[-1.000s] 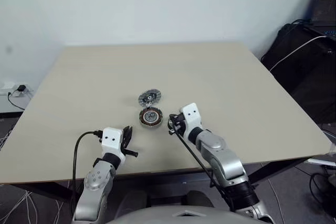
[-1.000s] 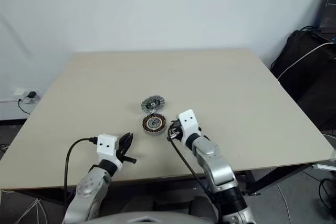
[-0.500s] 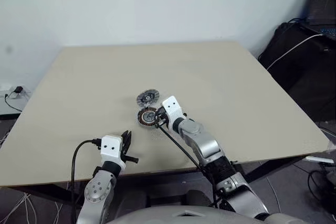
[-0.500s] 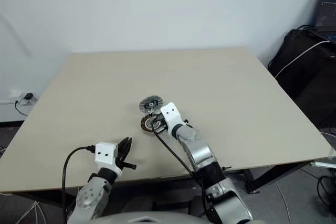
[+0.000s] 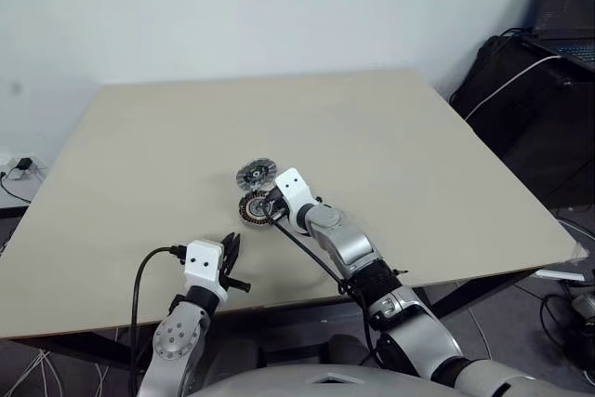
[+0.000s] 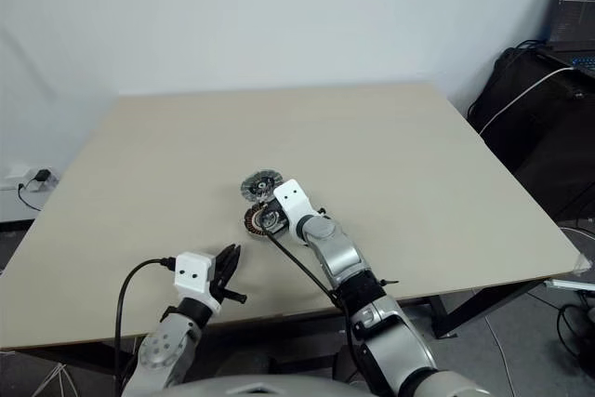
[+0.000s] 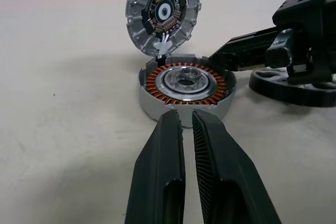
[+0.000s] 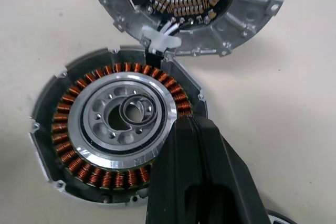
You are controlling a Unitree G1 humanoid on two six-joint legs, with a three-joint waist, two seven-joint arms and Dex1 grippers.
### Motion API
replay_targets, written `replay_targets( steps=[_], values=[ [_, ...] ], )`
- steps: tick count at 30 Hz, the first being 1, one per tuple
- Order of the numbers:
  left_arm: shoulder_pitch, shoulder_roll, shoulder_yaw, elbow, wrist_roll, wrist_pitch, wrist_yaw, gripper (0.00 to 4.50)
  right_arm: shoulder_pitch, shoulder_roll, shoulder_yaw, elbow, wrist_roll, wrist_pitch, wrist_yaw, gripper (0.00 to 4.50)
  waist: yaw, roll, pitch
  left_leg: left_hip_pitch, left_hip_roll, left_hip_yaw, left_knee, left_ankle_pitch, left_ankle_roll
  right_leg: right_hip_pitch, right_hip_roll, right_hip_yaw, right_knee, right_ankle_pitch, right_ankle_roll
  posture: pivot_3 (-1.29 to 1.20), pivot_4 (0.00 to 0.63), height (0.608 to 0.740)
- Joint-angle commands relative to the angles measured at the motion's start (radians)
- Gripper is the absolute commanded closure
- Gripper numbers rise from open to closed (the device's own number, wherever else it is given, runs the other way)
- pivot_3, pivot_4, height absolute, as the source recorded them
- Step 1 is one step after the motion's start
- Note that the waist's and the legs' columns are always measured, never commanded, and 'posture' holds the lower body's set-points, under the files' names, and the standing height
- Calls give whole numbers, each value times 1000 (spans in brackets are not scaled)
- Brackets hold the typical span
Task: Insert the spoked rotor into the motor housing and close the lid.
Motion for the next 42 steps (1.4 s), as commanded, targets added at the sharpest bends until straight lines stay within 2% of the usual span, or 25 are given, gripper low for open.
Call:
replay_targets(
  steps=[1,22,36,42],
  values=[
    [-1,2,-4,0,15,-31,8,4062,-47,20,-6,12,-6,-41,7,4500,-1,0,0,0,0,0,0,0,0,0,0,0,0,0,0,0,0,740],
    [4,-19,-5,31,1,-52,8,4062,-108,47,-5,141,-29,-117,32,4500,-7,1,0,0,0,0,-1,-2,-4,-1,0,0,1,0,0,0,0,740],
    [1,-27,-8,52,-3,-57,1,4062,-98,45,19,132,-33,-110,123,4500,-12,1,0,0,0,0,-1,-2,-5,-1,0,0,1,0,0,0,0,740],
    [-1,-26,-10,55,-5,-55,-3,4062,-92,48,-8,124,-42,-165,73,4500,-12,1,0,0,0,0,-1,-2,-5,-1,0,0,2,0,0,0,0,740]
  ],
)
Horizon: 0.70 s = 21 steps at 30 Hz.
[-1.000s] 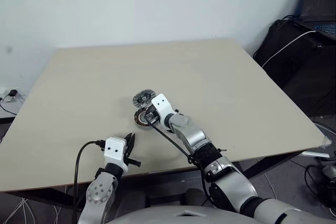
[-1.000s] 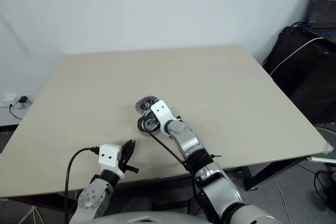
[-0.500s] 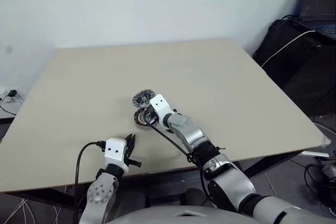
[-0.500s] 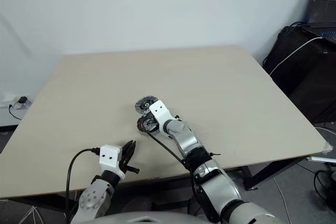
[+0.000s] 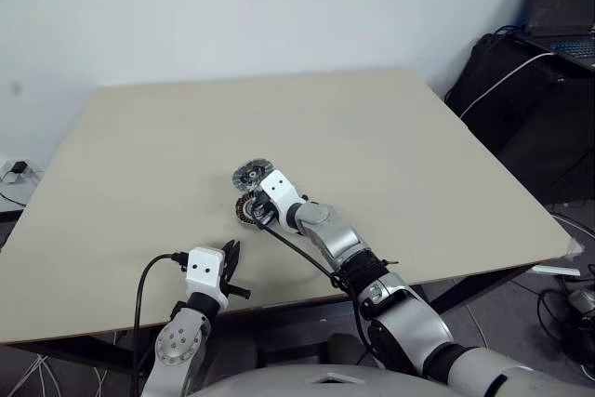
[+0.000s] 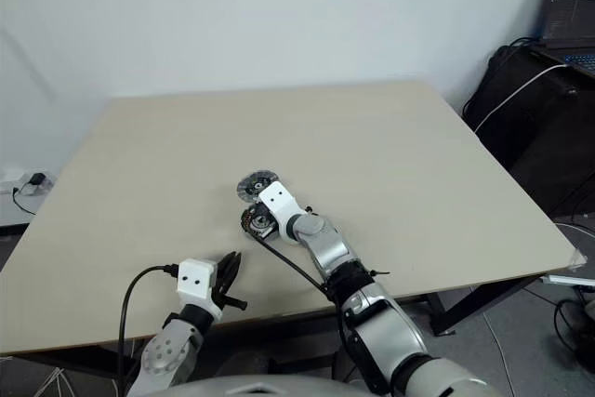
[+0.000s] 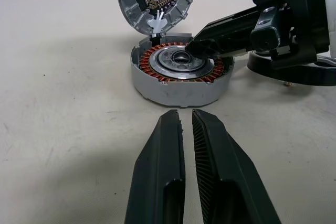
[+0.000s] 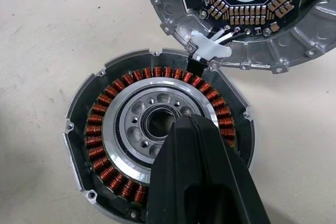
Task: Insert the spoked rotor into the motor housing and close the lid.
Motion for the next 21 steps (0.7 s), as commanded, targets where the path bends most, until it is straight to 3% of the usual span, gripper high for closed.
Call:
replay_targets(
  steps=[1,6,21],
  values=[
    [-8,-4,-9,-14,-8,-17,-5,4062,-11,15,-34,-38,4,-69,-45,4500,0,0,0,0,0,0,0,0,0,0,0,0,0,0,0,0,0,740],
    [-9,-4,-12,-14,-9,-13,-8,4062,-1,14,-19,-46,-11,-152,-60,4500,0,0,0,0,0,0,0,0,0,0,0,0,0,0,0,0,0,740],
    [-8,-7,-19,-11,-13,-10,-4,4062,-14,23,1,0,-21,-134,-17,4500,0,0,0,0,0,0,0,0,0,0,0,0,1,0,0,0,0,740]
  ],
)
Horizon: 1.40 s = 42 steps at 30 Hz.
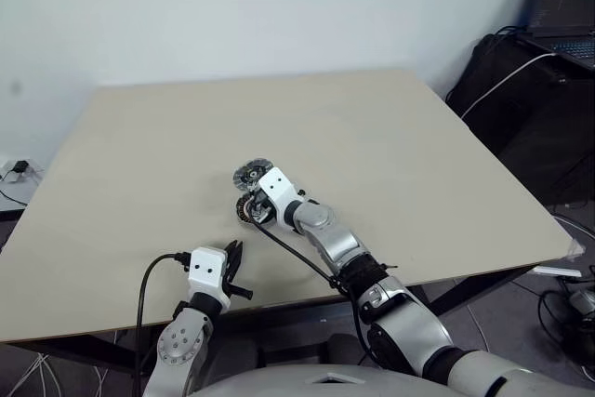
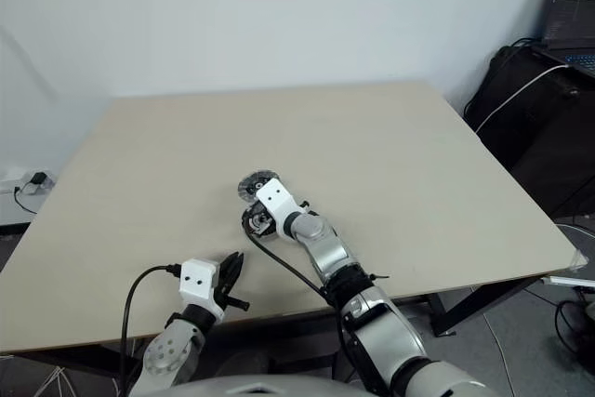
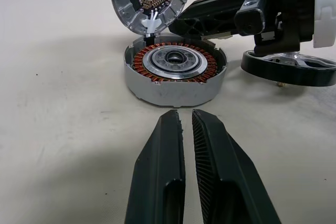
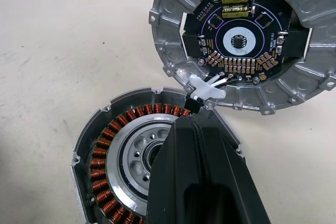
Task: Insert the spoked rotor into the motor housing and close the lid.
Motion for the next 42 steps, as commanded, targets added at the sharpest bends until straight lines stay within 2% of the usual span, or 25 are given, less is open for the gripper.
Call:
replay_targets(
  steps=[1,19,35,42],
  values=[
    [-8,-5,-5,-11,-6,-10,0,4062,-32,16,1,3,-7,-10,6,4500,0,0,0,0,0,0,0,0,0,0,0,0,0,0,0,0,0,740],
    [-2,-7,-7,-17,-9,-9,5,4062,-77,25,-25,129,-18,-40,-18,4500,0,0,0,0,0,0,0,0,0,0,1,0,1,0,0,0,0,740],
    [-2,-5,-11,-27,-12,5,-1,4062,-44,36,-42,19,14,-36,23,4500,0,1,-1,0,0,0,0,0,0,0,2,0,1,0,0,0,0,740],
    [2,-4,-11,-34,-12,8,4,4062,-66,38,-40,105,-6,-39,0,4500,0,1,-1,0,0,0,0,0,0,0,2,0,1,0,0,0,0,740]
  ],
)
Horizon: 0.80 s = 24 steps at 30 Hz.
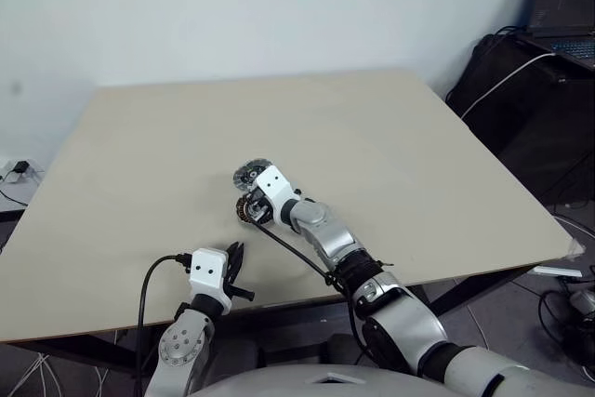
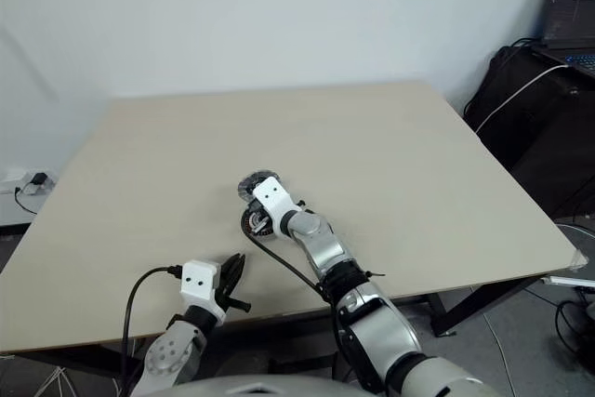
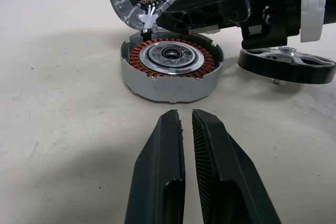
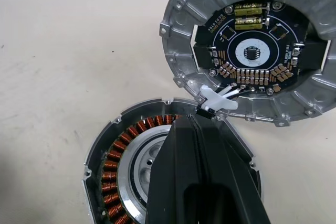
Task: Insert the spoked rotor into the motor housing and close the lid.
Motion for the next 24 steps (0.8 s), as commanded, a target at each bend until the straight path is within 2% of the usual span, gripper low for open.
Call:
replay_targets(
  steps=[1,8,19,24],
  values=[
    [-2,-2,-4,-36,-3,-6,2,4062,-41,8,-7,60,-17,-6,-29,4500,0,0,0,0,0,0,0,0,0,0,0,0,0,0,0,0,0,740],
    [7,-2,-2,-45,-4,-2,6,4062,-60,12,-18,135,-23,-22,-55,4500,0,2,-4,1,0,0,0,0,0,1,0,0,1,-1,-1,0,0,740],
    [2,-2,-4,-41,-8,4,-1,4062,9,13,-21,-68,28,-22,30,4500,0,3,-3,1,0,0,0,3,4,-1,1,0,4,-1,-1,0,0,740],
    [2,0,-4,-43,-6,5,-1,4062,-2,22,-13,-32,8,-21,15,4500,0,3,-3,1,0,0,1,3,4,-1,0,0,5,-1,-2,0,0,740]
  ],
)
